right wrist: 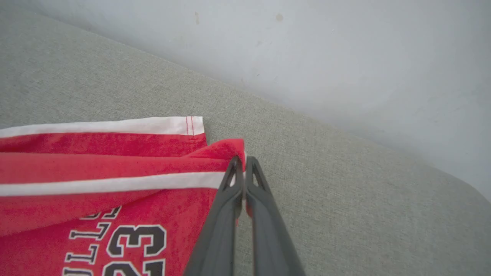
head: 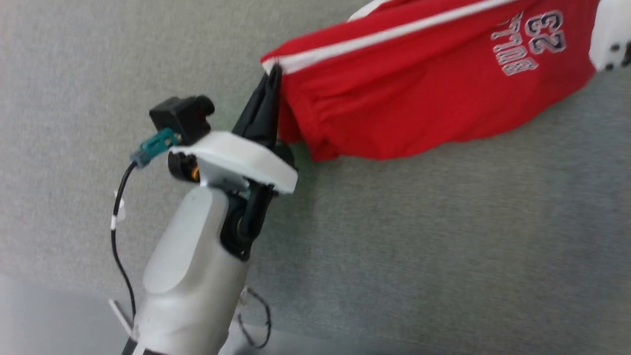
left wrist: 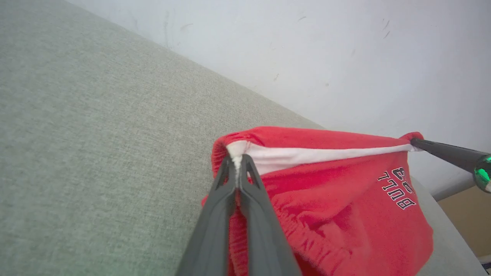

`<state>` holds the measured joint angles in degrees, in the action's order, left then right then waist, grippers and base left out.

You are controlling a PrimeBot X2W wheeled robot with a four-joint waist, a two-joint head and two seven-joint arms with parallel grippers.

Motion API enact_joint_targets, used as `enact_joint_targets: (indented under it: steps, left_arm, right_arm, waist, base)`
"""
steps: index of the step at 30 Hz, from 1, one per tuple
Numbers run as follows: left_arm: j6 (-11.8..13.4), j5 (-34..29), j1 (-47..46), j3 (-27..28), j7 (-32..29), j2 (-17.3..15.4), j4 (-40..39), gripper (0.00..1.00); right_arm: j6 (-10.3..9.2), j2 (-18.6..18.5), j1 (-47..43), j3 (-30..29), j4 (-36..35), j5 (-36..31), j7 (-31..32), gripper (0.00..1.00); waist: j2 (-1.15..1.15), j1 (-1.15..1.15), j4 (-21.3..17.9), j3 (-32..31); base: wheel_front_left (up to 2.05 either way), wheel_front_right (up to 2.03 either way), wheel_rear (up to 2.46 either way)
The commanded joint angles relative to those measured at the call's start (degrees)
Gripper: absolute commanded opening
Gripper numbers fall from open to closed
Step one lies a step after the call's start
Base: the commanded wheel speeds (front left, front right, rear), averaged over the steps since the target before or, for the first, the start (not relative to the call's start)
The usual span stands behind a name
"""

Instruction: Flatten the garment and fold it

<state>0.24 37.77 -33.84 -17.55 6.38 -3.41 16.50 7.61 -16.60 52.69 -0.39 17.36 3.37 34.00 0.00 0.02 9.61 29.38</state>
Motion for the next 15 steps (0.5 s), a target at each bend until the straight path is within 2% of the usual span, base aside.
enact_joint_targets:
  steps: [1,9,15]
  left_arm:
    - [0.4,0.8,-1.7,-0.6,1.1,0.2,1.0,0.0]
    - [1.2,4.4,-4.6,-5.6,4.5,0.5,2.5,0.0]
    - [1.9,7.3,-5.0,-9.8,5.8,0.5,2.8,0.0]
  right_arm:
    - [-0.12,-0.6,2.7,0.9,2.5,-0.7,-0.4,0.0]
    - [-0.12,-2.1,11.7,4.3,11.3,-1.3,-0.4,0.0]
    - [-0.12,-3.1,14.6,5.4,16.6,-0.5,2.8,0.0]
  waist:
    - [0.0,-0.02,4.8,6.0]
    - [0.0,-0.02,8.0,9.2]
    - [0.0,-0.02,8.8,9.4]
  base:
    - [0.0,0.0,0.0]
    - [0.0,0.0,0.0]
    - [0.0,0.0,0.0]
